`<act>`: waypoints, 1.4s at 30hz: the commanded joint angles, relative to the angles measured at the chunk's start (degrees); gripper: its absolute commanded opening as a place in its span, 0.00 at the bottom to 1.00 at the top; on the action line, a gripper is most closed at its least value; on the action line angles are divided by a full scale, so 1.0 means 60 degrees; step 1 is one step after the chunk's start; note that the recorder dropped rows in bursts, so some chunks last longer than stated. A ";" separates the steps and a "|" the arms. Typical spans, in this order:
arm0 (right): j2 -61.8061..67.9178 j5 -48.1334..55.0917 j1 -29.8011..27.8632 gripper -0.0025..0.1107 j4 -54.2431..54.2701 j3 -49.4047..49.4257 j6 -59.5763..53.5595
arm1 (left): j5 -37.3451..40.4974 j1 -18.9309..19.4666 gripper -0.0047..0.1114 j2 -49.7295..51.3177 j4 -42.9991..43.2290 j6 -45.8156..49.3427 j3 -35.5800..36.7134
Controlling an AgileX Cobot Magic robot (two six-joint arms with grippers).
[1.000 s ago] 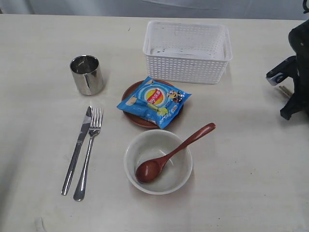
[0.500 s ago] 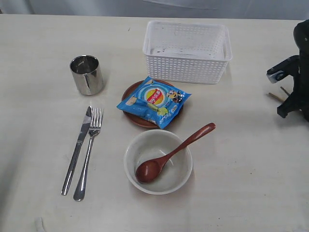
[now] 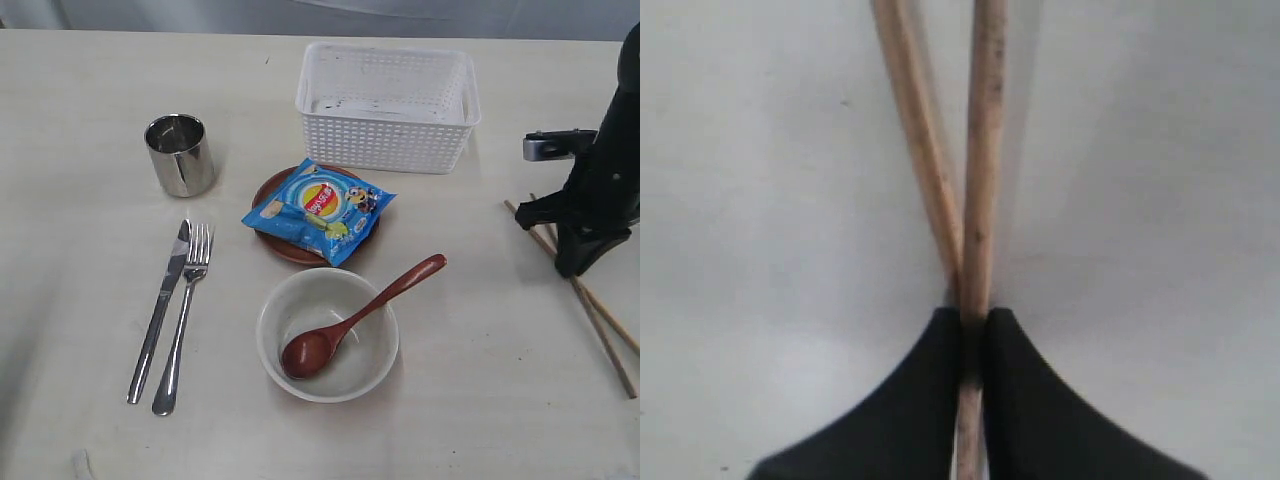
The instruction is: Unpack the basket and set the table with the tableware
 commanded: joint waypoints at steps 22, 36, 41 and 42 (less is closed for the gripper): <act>-0.2917 0.1417 0.0021 0.02 0.3652 0.0062 -0.0469 | -0.0080 -0.0055 0.04 -0.0022 -0.0022 -0.0042 0.0023; -0.4136 0.0528 0.5989 0.02 0.5062 0.0062 0.2671 | -0.0080 -0.0055 0.04 -0.0022 -0.0022 -0.0042 0.0023; -0.2761 -0.0165 0.7162 0.02 0.5417 0.0062 0.3094 | -0.0080 -0.0055 0.04 -0.0022 -0.0022 -0.0042 0.0023; -0.2445 -0.0258 0.7177 0.02 0.5485 0.0062 0.3094 | -0.0080 -0.0055 0.04 -0.0022 -0.0022 -0.0042 0.0023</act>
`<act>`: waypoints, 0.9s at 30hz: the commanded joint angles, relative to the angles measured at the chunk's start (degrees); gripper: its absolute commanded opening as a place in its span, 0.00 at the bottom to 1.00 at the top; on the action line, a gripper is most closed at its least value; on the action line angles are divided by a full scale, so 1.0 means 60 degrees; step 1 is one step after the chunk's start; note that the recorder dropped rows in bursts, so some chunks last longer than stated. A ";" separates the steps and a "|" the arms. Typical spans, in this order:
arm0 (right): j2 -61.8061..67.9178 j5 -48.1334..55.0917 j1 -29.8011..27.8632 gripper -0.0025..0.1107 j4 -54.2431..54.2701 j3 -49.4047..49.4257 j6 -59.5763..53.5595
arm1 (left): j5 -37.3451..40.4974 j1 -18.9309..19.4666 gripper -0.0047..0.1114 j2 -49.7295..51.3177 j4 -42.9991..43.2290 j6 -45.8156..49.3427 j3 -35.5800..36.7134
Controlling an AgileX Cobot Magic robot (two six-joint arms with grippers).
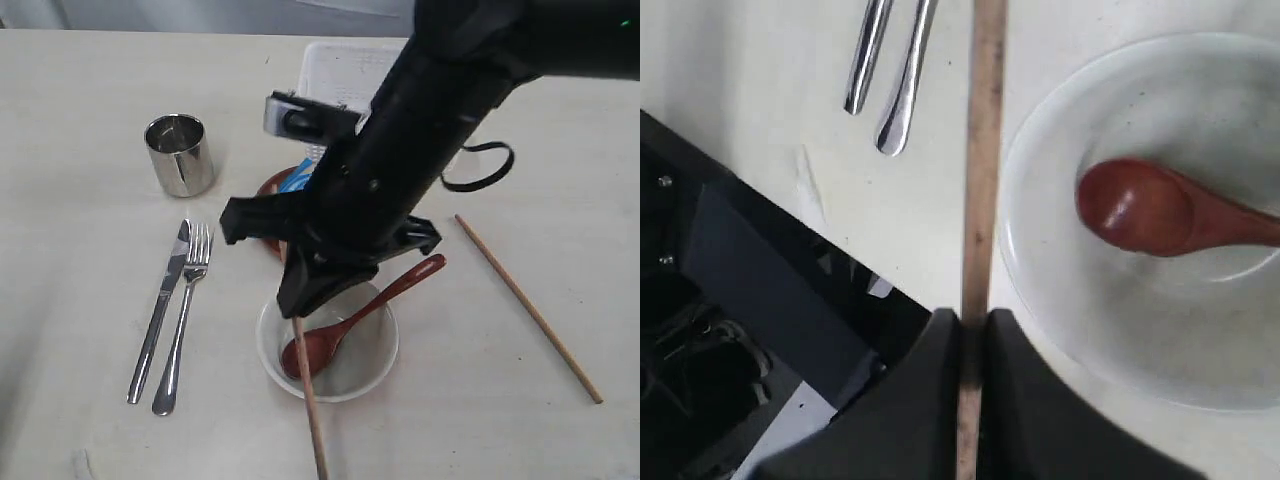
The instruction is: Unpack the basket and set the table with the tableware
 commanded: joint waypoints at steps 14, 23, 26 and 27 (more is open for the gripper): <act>0.1733 -0.1098 -0.0706 0.02 -0.0470 -0.0001 0.0124 | -0.0080 -0.0055 0.04 -0.0022 -0.0022 -0.0042 0.0023; 0.1950 -0.1069 -0.0706 0.02 -0.0473 -0.0001 0.0124 | -0.0080 -0.0055 0.04 -0.0022 -0.0022 -0.0042 0.0023; 0.1928 -0.1069 -0.0706 0.02 -0.0457 -0.0001 0.0124 | -0.0080 -0.0055 0.04 -0.0022 -0.0022 -0.0042 0.0023; 0.1908 -0.1069 -0.0706 0.02 -0.0457 -0.0001 0.0124 | -0.0080 -0.0055 0.04 -0.0022 -0.0022 -0.0042 0.0023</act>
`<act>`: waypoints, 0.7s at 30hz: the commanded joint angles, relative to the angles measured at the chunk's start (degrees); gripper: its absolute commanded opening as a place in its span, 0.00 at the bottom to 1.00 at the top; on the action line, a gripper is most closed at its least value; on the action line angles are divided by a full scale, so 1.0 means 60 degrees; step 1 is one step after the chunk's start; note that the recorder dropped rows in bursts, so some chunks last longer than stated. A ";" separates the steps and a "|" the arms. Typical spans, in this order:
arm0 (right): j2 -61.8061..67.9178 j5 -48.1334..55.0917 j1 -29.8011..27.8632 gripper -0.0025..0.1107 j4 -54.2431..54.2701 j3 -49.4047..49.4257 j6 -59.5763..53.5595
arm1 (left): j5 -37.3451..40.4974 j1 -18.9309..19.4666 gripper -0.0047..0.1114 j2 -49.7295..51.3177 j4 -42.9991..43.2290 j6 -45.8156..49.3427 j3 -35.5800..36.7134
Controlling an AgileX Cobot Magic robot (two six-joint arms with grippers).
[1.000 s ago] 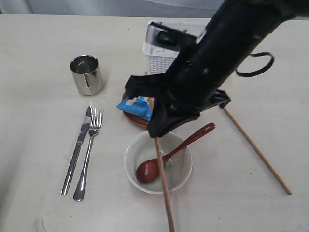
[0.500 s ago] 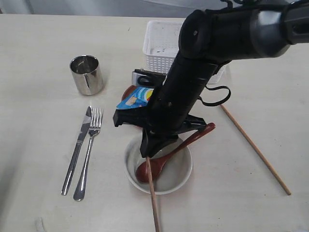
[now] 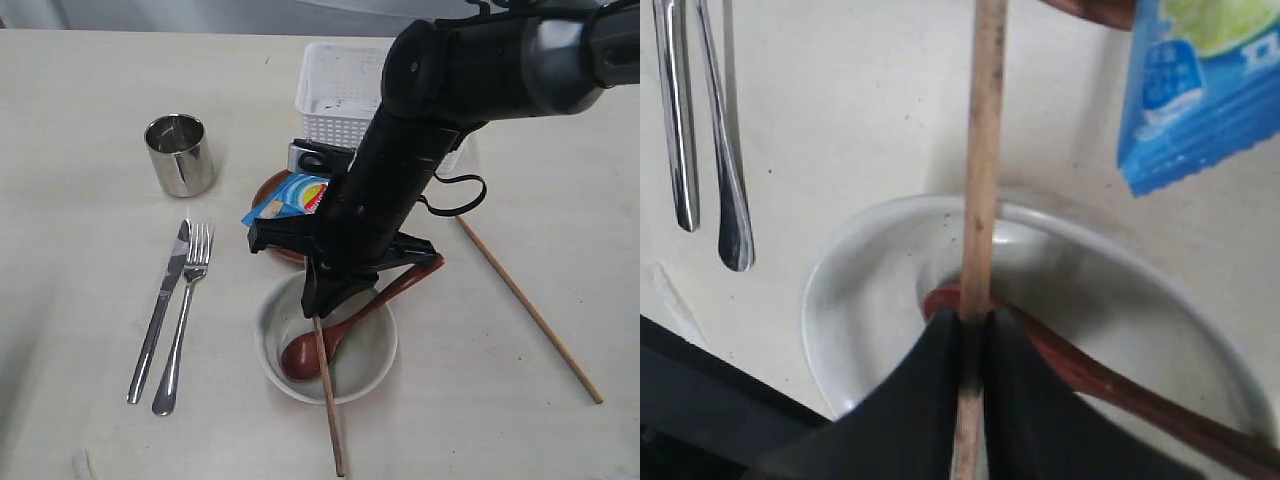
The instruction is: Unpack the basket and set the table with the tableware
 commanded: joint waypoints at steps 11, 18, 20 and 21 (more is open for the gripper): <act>-0.0130 -0.0038 -0.0049 0.39 -0.0126 -0.0001 -0.0054 | -0.0080 -0.0055 0.04 -0.0022 -0.0022 -0.0042 0.0023; -0.0504 0.0050 -0.0049 0.44 -0.0187 -0.0063 -0.0505 | -0.0080 -0.0055 0.04 -0.0022 -0.0022 -0.0042 0.0023; -0.0755 0.0386 -0.0049 0.44 -0.0448 -0.0251 -0.0681 | -0.0080 -0.0055 0.04 -0.0022 -0.0022 -0.0042 0.0023; -0.0868 0.0572 -0.0049 0.44 -0.0659 -0.0404 -0.0681 | -0.0080 -0.0055 0.04 -0.0022 -0.0022 -0.0042 0.0023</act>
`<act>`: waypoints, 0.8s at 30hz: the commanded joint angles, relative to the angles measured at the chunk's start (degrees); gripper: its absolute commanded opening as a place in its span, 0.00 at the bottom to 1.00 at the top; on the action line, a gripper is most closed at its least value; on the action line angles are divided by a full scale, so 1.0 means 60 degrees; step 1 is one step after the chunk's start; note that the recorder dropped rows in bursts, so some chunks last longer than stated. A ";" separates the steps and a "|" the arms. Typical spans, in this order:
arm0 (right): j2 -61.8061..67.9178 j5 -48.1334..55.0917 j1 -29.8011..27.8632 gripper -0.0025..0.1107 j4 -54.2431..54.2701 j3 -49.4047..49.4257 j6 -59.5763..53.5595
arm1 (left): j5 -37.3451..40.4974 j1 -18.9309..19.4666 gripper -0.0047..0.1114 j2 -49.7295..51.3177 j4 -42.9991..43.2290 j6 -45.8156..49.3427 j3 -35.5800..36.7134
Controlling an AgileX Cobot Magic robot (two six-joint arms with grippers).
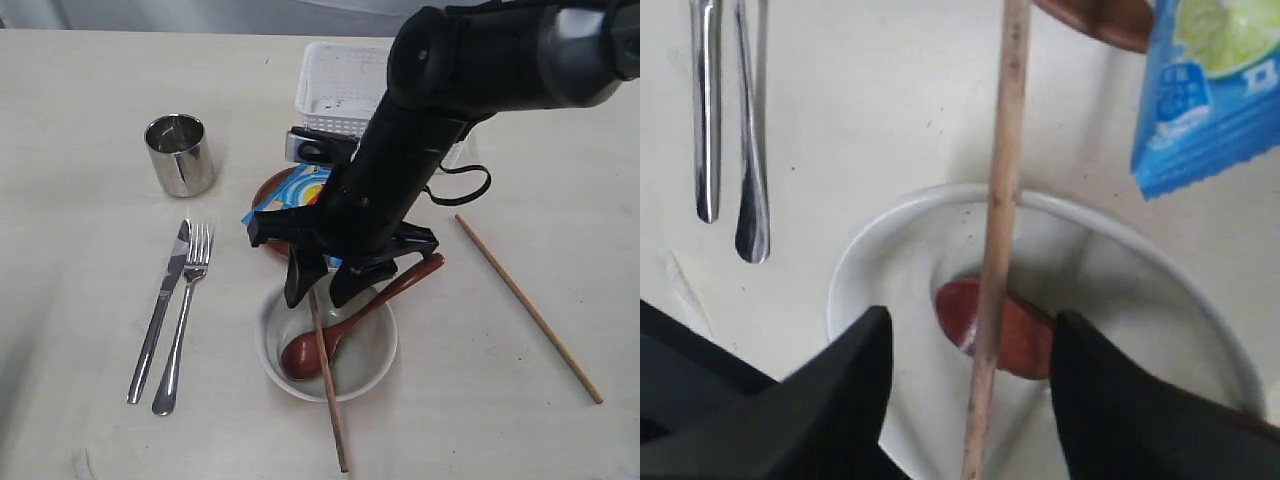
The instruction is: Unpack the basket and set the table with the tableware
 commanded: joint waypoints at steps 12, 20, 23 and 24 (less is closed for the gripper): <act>-0.2596 0.2536 -0.0226 0.44 -0.4446 -0.1607 0.1323 | -0.0080 -0.0055 0.04 -0.0022 -0.0022 -0.0042 0.0023; -0.3173 0.2536 -0.2059 0.44 -0.5472 -0.1273 0.1555 | -0.0080 -0.0055 0.04 -0.0022 -0.0022 -0.0042 0.0023; -0.3129 0.2536 -0.2736 0.44 -0.5472 -0.0544 0.1319 | -0.0080 -0.0055 0.04 -0.0022 -0.0022 -0.0042 0.0023; -0.3129 0.2536 -0.2934 0.44 -0.5472 -0.0184 0.1234 | -0.0080 -0.0055 0.04 -0.0022 -0.0022 -0.0042 0.0023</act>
